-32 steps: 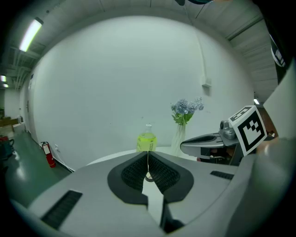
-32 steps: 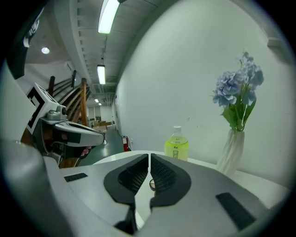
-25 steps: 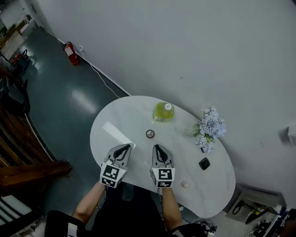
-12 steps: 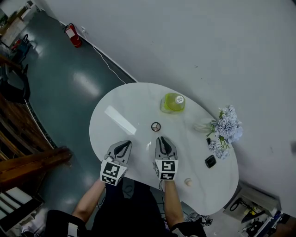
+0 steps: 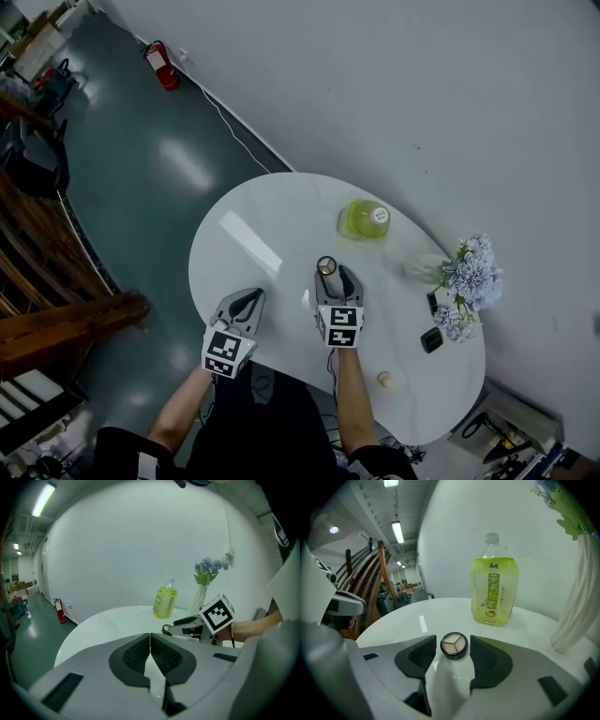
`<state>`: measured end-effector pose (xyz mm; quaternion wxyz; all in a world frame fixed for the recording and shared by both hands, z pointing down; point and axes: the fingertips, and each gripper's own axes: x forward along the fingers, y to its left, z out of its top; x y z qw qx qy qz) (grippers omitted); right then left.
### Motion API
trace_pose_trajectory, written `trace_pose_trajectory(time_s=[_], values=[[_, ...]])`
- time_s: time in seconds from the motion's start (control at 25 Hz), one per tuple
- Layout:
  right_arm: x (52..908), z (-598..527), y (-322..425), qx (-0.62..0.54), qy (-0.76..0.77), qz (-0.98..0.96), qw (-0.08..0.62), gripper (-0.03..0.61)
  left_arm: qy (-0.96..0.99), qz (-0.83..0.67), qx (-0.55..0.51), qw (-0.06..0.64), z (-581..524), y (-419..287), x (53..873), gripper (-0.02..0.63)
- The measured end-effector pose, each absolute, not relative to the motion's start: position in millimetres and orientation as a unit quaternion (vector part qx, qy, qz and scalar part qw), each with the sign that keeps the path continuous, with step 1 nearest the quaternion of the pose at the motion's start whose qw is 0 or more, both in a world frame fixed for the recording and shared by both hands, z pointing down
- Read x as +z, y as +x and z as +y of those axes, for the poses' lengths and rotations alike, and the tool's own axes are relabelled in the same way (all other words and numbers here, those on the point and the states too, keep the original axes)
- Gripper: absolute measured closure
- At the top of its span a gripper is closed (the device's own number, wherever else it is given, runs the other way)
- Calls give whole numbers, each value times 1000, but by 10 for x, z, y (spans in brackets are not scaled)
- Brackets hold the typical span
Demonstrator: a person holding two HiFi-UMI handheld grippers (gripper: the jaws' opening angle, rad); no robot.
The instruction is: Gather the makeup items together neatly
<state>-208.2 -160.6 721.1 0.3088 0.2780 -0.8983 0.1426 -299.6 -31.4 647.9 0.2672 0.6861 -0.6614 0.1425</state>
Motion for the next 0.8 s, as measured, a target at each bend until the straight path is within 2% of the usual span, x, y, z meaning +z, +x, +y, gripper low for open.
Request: trace_pose_trajectory(time_s=[0.24, 0.8], values=[[7362, -1637, -2162, 125, 272, -891, 341, 347, 676, -666, 139, 283, -253, -3066, 6561, 594], [7394, -1667, -2234, 112, 273, -886, 359, 349, 672, -668, 135, 291, -180, -3140, 6629, 594]])
